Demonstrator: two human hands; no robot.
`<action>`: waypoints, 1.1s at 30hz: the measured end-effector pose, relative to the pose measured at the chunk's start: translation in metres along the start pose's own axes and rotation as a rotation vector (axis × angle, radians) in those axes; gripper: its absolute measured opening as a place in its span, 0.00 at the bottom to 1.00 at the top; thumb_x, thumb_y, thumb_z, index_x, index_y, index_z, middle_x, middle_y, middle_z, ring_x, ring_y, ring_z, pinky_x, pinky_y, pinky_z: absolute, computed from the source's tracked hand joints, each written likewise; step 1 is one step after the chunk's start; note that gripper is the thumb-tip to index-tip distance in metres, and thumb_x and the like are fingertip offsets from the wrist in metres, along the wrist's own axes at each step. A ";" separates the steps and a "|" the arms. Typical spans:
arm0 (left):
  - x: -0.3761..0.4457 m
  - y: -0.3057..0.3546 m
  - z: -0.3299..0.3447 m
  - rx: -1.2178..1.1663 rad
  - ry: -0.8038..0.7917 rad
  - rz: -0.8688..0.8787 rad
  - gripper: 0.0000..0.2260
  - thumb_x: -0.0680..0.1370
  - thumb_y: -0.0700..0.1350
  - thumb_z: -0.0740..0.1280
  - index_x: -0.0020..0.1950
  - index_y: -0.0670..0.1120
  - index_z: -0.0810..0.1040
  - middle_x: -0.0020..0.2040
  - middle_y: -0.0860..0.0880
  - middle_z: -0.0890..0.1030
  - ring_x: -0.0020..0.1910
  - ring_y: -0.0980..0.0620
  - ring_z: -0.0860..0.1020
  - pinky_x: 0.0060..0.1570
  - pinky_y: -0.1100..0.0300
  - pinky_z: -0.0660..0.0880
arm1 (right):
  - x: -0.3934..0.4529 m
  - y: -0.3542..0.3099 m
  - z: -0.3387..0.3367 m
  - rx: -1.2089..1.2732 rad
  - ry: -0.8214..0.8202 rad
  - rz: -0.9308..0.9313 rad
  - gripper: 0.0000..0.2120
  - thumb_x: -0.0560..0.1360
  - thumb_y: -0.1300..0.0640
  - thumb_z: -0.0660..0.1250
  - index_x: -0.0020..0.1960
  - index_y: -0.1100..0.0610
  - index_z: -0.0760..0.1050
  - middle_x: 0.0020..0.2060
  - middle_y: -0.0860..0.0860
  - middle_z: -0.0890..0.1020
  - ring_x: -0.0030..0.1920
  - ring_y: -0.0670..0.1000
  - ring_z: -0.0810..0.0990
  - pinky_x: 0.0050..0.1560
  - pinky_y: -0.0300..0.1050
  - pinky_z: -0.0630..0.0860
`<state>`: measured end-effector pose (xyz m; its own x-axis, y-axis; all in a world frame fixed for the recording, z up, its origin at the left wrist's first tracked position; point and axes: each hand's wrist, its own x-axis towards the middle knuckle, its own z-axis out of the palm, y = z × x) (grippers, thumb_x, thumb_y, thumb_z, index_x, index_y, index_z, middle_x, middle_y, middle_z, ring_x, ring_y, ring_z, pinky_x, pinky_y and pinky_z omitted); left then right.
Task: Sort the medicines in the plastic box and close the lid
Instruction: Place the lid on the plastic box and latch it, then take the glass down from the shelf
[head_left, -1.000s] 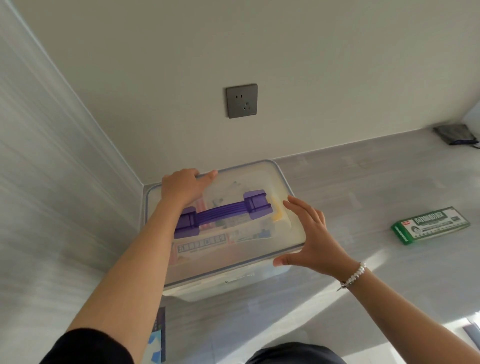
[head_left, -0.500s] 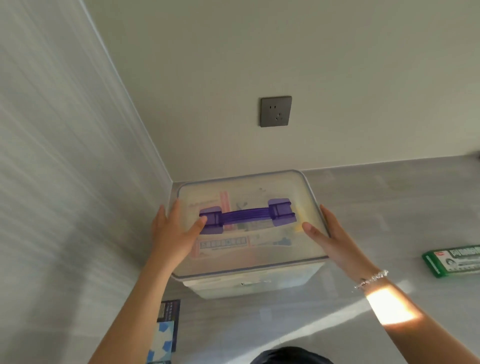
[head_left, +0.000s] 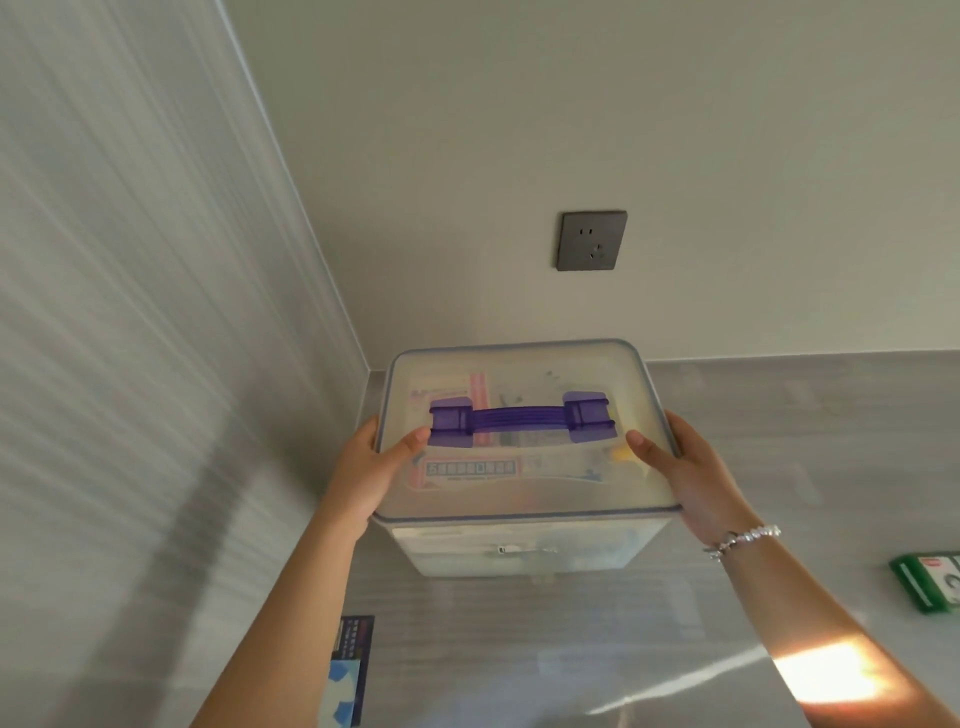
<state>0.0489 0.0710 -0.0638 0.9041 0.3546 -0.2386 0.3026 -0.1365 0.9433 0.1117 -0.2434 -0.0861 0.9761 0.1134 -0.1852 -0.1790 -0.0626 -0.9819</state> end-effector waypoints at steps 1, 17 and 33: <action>0.005 0.002 0.001 0.000 0.000 -0.003 0.16 0.72 0.52 0.71 0.57 0.50 0.77 0.49 0.50 0.84 0.45 0.52 0.83 0.37 0.61 0.77 | 0.004 -0.002 0.001 0.002 -0.002 -0.003 0.29 0.58 0.38 0.74 0.56 0.47 0.76 0.49 0.48 0.84 0.50 0.50 0.82 0.53 0.50 0.76; -0.006 0.054 0.026 0.540 0.063 0.278 0.26 0.77 0.54 0.62 0.73 0.46 0.62 0.72 0.50 0.66 0.71 0.52 0.64 0.65 0.61 0.60 | 0.000 -0.059 0.018 -0.619 0.078 -0.246 0.29 0.73 0.49 0.67 0.71 0.54 0.62 0.68 0.51 0.69 0.69 0.53 0.65 0.67 0.46 0.62; -0.108 0.260 0.042 0.112 0.105 0.888 0.10 0.77 0.46 0.60 0.53 0.53 0.79 0.50 0.58 0.81 0.50 0.59 0.80 0.53 0.62 0.74 | -0.079 -0.273 0.044 -0.278 -0.039 -0.909 0.11 0.75 0.55 0.63 0.57 0.46 0.75 0.48 0.42 0.81 0.46 0.37 0.78 0.45 0.24 0.70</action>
<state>0.0423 -0.0421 0.1980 0.7882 0.1579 0.5948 -0.4614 -0.4880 0.7409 0.0784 -0.1920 0.1952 0.7212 0.2681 0.6387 0.6877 -0.1673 -0.7064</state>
